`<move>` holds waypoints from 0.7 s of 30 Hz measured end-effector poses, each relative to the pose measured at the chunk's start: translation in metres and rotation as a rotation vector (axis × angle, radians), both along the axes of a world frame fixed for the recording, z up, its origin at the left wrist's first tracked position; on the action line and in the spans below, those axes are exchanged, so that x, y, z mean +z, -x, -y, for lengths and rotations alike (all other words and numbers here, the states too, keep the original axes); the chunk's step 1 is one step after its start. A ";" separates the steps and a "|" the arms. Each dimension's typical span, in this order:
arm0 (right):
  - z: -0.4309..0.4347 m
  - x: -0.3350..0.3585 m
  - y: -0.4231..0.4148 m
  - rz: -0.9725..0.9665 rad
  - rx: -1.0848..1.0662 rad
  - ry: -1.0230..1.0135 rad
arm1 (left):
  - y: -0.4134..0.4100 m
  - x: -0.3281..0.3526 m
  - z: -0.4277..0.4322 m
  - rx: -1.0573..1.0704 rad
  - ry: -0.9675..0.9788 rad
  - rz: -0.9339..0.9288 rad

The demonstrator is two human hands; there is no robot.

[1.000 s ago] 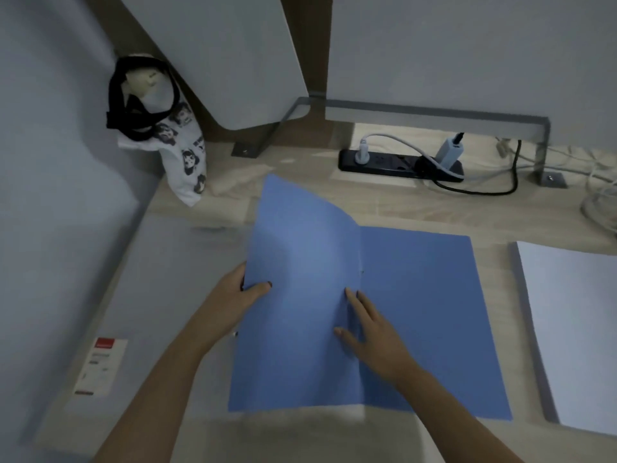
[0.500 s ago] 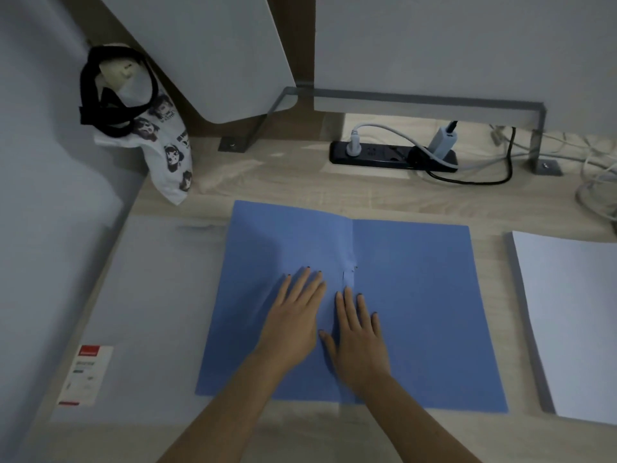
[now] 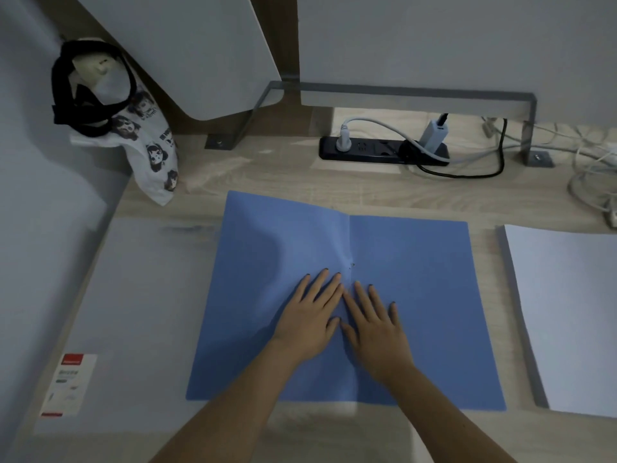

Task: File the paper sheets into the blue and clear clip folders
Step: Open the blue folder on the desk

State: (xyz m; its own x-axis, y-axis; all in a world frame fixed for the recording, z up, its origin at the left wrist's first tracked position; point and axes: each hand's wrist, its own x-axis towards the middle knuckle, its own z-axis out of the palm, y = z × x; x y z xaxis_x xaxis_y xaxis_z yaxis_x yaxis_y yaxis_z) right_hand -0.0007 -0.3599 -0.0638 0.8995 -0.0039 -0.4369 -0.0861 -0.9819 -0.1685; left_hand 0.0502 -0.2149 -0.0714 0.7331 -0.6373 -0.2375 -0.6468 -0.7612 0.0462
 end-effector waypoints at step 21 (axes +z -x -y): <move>0.125 -0.031 0.023 0.204 -0.251 -0.029 | -0.014 -0.020 0.091 0.152 0.079 0.028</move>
State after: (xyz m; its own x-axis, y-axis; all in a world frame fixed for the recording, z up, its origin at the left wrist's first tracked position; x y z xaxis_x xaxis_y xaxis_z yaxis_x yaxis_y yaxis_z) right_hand -0.0232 -0.4852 -0.0945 0.9411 -0.2267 -0.2509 -0.2864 -0.9288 -0.2350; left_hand 0.0642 -0.3064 -0.0918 0.8279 -0.5349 -0.1689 -0.5268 -0.8449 0.0935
